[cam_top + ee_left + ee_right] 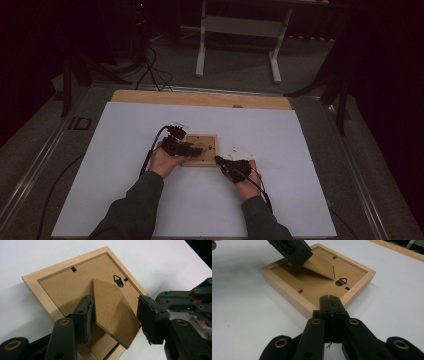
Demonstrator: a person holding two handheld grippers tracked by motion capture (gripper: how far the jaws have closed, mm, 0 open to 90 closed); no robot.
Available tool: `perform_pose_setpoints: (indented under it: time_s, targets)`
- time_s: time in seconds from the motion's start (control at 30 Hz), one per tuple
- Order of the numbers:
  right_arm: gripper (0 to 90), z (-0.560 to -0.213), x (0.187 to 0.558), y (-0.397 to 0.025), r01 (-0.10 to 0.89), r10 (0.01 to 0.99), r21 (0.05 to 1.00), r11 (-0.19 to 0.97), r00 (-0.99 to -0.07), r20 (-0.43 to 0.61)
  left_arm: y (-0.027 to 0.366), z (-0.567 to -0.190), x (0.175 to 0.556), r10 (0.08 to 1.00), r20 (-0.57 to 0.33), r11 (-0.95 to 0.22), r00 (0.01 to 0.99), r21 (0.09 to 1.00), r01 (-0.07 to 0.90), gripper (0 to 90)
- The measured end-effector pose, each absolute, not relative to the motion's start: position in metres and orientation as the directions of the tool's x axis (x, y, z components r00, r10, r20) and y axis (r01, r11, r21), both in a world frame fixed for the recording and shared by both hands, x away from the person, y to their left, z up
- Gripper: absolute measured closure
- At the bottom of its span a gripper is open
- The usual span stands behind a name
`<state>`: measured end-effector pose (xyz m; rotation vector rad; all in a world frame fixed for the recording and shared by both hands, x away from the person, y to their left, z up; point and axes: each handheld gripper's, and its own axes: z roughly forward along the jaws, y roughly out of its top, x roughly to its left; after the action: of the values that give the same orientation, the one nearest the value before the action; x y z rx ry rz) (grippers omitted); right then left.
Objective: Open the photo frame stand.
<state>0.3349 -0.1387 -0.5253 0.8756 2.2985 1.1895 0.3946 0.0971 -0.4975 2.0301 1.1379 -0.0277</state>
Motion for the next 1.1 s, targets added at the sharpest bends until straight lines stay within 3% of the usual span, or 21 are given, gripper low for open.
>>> perform_pose_setpoints:
  time_s: [0.73, 1.1]
  targets:
    - [89.2, -0.525, 0.335, -0.139, 0.344, 0.690, 0.828, 0.442, -0.721, -0.069, 0.086, -0.497, 0.401, 0.725, -0.308, -0.379, 0.616, 0.568, 0.730, 52.0]
    - [77.9, -0.523, 0.337, -0.141, 0.361, 0.691, 0.821, 0.443, -0.721, -0.056, 0.080, -0.495, 0.395, 0.732, -0.221, -0.423, 0.644, 0.594, 0.684, 52.8]
